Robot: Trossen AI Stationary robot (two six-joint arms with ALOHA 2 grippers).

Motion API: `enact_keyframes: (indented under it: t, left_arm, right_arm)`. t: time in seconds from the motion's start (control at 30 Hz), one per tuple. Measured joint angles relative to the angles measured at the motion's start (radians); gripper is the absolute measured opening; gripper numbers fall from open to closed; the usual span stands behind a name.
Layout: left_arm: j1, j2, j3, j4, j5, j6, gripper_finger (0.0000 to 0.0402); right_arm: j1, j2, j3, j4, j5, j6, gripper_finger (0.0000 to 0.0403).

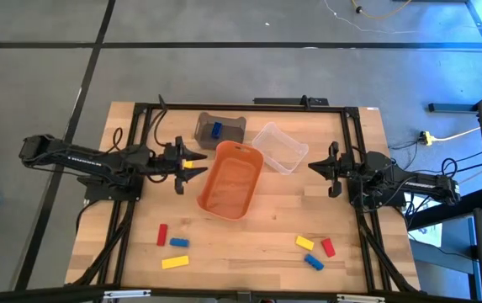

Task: Sort & place blocks by color
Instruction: Put the right blue game piece into the black bin

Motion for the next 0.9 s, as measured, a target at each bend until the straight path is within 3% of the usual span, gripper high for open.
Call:
enact_keyframes:
  t: [0.23,0.33,0.47,0.7,0.8,0.9]
  left_arm:
    - [0.000,0.000,0.000,-0.001,0.000,0.000,0.0184]
    - [0.000,0.000,0.000,-0.001,0.000,0.000,0.0184]
    - [0.000,0.000,0.000,-0.001,0.000,0.001,0.0184]
    - [0.000,0.000,0.000,-0.001,0.000,0.000,0.0184]
    - [0.000,0.000,0.000,-0.001,0.000,0.000,0.0184]
    - [0.000,0.000,0.000,-0.001,0.000,0.000,0.0184]
  right_arm:
    - [0.000,0.000,0.000,0.011,0.000,0.010,0.0018]
    - [0.000,0.001,0.000,0.022,-0.016,0.129,0.0018]
    - [0.000,0.012,0.000,0.155,0.040,0.157,0.0018]
    - [0.002,0.081,0.000,0.516,-0.200,0.188,0.0018]
    - [0.002,0.115,0.000,0.591,-0.178,0.186,0.0019]
    - [0.001,0.137,0.000,0.588,-0.091,0.184,0.0033]
